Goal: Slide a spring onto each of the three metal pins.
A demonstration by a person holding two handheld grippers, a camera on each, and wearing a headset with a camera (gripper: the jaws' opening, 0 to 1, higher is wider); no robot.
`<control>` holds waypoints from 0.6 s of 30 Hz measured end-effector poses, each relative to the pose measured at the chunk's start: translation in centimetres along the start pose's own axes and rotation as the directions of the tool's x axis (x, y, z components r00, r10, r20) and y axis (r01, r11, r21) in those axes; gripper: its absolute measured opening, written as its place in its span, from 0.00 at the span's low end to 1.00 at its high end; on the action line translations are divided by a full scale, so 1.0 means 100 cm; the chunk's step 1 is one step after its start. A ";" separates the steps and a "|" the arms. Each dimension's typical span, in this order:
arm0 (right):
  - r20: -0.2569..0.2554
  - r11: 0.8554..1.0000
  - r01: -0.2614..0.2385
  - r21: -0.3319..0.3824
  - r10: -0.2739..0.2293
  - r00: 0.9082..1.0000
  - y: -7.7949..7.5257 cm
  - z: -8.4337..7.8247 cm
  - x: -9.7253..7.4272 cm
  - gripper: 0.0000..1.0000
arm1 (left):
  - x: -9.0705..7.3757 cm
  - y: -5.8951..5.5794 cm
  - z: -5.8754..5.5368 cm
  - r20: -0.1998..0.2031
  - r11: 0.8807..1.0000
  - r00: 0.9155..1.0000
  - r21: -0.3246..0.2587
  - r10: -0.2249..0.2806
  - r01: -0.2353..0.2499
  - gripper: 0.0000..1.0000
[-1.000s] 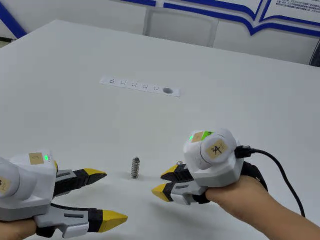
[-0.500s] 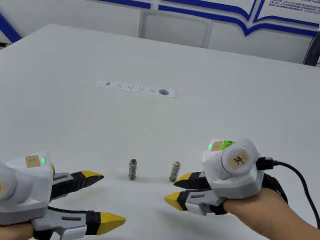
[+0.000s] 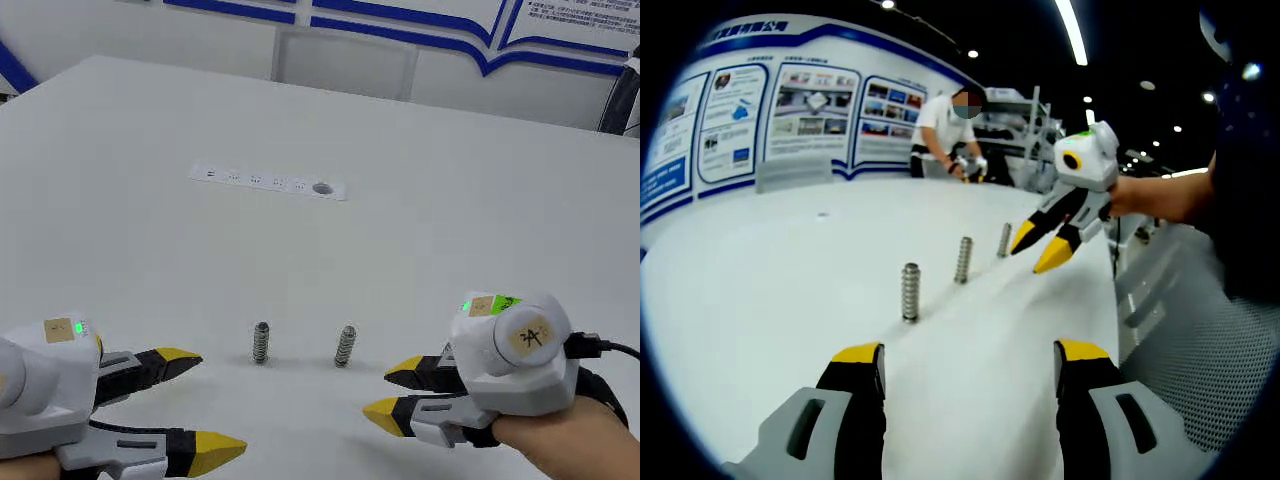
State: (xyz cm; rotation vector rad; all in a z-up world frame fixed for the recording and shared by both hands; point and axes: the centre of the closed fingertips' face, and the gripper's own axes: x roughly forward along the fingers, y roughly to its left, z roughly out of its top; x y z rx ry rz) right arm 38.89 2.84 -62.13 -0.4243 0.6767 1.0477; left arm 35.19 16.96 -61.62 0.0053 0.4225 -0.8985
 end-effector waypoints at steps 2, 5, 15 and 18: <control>0.002 1.000 0.011 0.011 -0.011 1.000 -0.003 -0.004 -0.005 0.29 | 0.000 -0.001 0.000 0.001 1.000 1.000 0.000 0.000 0.000 0.70; -0.001 0.999 0.022 0.023 -0.022 1.000 -0.005 -0.010 -0.010 0.30 | 0.000 -0.002 0.001 0.001 1.000 1.000 0.000 -0.001 0.001 0.70; 0.015 0.995 0.070 0.068 -0.071 0.997 -0.017 -0.023 -0.029 0.32 | 0.001 -0.005 0.000 -0.001 1.000 1.000 0.000 -0.006 0.006 0.71; 0.019 0.994 0.079 0.069 -0.080 0.997 -0.019 -0.026 -0.034 0.34 | 0.001 -0.005 0.000 -0.001 1.000 1.000 -0.001 -0.006 0.006 0.71</control>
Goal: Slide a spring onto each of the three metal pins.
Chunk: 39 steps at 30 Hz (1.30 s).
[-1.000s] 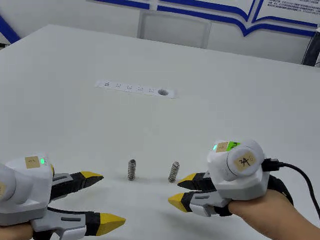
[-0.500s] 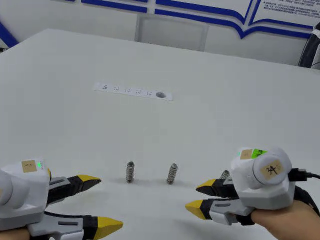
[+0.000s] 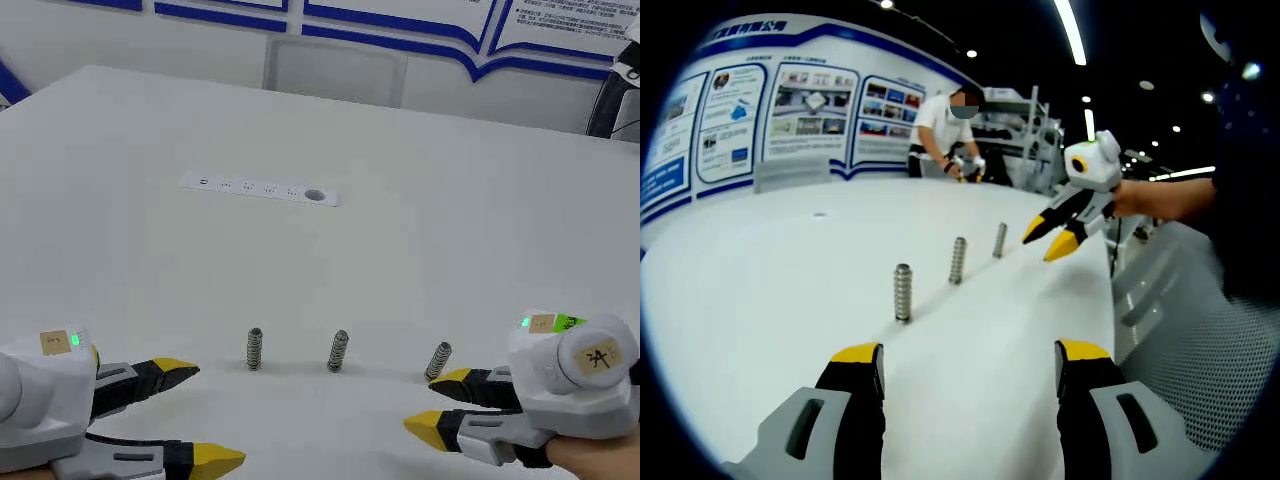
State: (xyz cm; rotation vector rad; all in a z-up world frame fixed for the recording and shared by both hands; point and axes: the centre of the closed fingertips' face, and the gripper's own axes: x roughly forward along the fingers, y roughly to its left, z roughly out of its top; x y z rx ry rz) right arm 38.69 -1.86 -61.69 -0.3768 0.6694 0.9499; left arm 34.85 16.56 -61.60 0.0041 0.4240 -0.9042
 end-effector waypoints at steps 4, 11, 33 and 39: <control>0.004 1.000 0.007 0.005 -0.007 1.000 -0.003 -0.005 -0.006 0.37 | 0.000 -0.002 0.000 0.000 1.000 1.000 0.000 -0.002 0.002 0.71; 0.018 0.999 0.039 0.023 -0.039 0.999 -0.013 -0.012 -0.015 0.40 | -0.002 -0.002 0.000 -0.001 1.000 1.000 0.003 -0.001 0.001 0.71; 0.064 0.997 0.064 0.036 -0.066 0.996 -0.029 -0.024 -0.029 0.55 | -0.002 -0.002 -0.001 -0.006 1.000 1.000 -0.003 0.001 -0.001 0.71; 0.067 0.997 0.064 0.043 -0.067 0.996 -0.032 -0.026 -0.031 0.57 | -0.003 -0.001 -0.003 -0.007 1.000 1.000 -0.006 0.008 -0.008 0.71</control>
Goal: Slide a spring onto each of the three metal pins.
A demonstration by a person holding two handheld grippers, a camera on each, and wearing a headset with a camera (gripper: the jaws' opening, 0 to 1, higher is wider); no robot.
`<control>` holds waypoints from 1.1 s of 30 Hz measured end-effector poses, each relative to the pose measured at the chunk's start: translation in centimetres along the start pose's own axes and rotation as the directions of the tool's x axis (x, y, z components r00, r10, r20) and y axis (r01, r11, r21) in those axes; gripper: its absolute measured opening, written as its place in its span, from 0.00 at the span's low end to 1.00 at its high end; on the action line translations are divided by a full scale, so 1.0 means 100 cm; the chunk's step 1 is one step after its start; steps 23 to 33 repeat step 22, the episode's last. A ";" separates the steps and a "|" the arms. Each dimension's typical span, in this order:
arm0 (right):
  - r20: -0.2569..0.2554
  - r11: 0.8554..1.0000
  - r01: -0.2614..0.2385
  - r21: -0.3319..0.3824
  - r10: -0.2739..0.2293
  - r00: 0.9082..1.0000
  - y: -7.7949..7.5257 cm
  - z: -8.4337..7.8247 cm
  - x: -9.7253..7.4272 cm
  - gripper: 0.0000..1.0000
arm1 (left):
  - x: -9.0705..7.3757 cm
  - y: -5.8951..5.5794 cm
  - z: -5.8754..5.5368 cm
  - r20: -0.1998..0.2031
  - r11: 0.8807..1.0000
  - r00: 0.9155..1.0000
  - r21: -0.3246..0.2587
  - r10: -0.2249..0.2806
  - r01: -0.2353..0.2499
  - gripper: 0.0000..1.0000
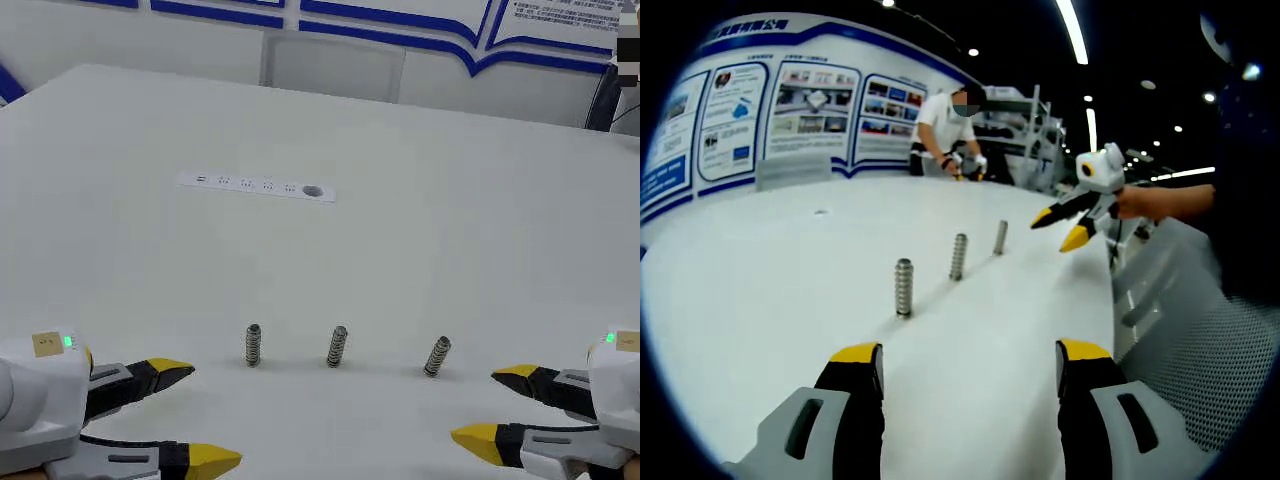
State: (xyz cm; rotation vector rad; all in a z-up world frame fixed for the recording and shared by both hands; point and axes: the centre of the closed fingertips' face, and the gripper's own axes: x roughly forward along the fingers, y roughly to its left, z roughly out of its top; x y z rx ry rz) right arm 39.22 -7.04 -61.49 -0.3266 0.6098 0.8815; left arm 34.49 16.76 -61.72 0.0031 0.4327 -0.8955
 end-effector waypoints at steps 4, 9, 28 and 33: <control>-0.002 1.000 -0.001 -0.001 0.001 1.000 -0.001 -0.001 -0.001 0.58 | 0.000 0.000 -0.001 0.000 1.000 1.000 -0.002 0.002 -0.002 0.71; -0.003 1.000 -0.003 -0.003 0.003 1.000 -0.001 0.000 -0.001 0.58 | 0.000 0.000 0.000 0.005 1.000 1.000 -0.004 0.004 -0.003 0.71; -0.006 1.000 -0.005 -0.004 0.005 1.000 0.000 0.001 0.001 0.59 | 0.000 0.003 0.000 0.008 1.000 1.000 -0.006 0.004 -0.004 0.71; -0.006 1.000 -0.005 -0.004 0.005 1.000 0.000 0.001 0.001 0.59 | 0.000 0.003 0.000 0.008 1.000 1.000 -0.006 0.004 -0.004 0.71</control>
